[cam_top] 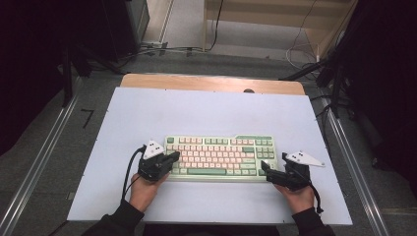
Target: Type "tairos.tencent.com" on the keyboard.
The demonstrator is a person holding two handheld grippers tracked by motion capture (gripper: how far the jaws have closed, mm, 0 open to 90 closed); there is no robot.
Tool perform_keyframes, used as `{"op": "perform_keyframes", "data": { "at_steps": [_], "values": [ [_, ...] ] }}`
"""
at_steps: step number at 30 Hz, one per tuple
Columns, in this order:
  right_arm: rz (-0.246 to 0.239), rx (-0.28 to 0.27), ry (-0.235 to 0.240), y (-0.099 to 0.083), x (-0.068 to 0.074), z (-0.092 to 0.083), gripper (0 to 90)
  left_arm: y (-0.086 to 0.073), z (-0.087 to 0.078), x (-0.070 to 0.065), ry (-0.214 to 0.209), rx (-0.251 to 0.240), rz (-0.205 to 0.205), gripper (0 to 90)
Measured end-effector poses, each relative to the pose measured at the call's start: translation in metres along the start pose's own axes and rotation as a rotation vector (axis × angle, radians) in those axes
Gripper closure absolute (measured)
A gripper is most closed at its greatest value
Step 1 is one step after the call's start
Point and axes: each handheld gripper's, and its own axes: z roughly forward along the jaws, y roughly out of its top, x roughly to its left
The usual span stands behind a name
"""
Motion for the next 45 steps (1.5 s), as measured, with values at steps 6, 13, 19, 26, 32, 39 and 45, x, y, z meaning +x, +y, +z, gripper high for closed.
{"op": "perform_keyframes", "data": {
  "at_steps": [6,13,19,26,32,39,45],
  "values": [
    [0.002,0.001,0.001,0.000,0.000,0.001,12.5,-0.001,0.003,0.001,0.005,0.006,-0.014,90.0],
    [0.002,0.001,0.001,0.000,0.000,0.001,12.5,-0.001,0.006,0.000,0.008,0.018,-0.005,90.0],
    [-0.003,0.003,0.001,0.000,0.000,0.001,12.5,-0.001,0.007,0.001,0.013,0.020,-0.008,90.0],
    [-0.005,0.004,-0.001,0.000,0.000,0.002,12.5,-0.002,0.009,0.001,0.014,0.029,-0.002,90.0],
    [-0.006,0.005,-0.001,-0.001,0.000,0.002,12.5,-0.002,0.010,0.002,0.012,0.029,-0.005,90.0],
    [-0.007,0.004,-0.003,-0.001,0.000,0.001,12.5,0.000,0.008,0.001,-0.018,0.024,-0.015,80.7],
    [-0.009,0.004,-0.002,-0.001,0.000,0.002,12.5,0.002,-0.002,0.003,0.006,-0.089,-0.019,45.7]
  ]
}}
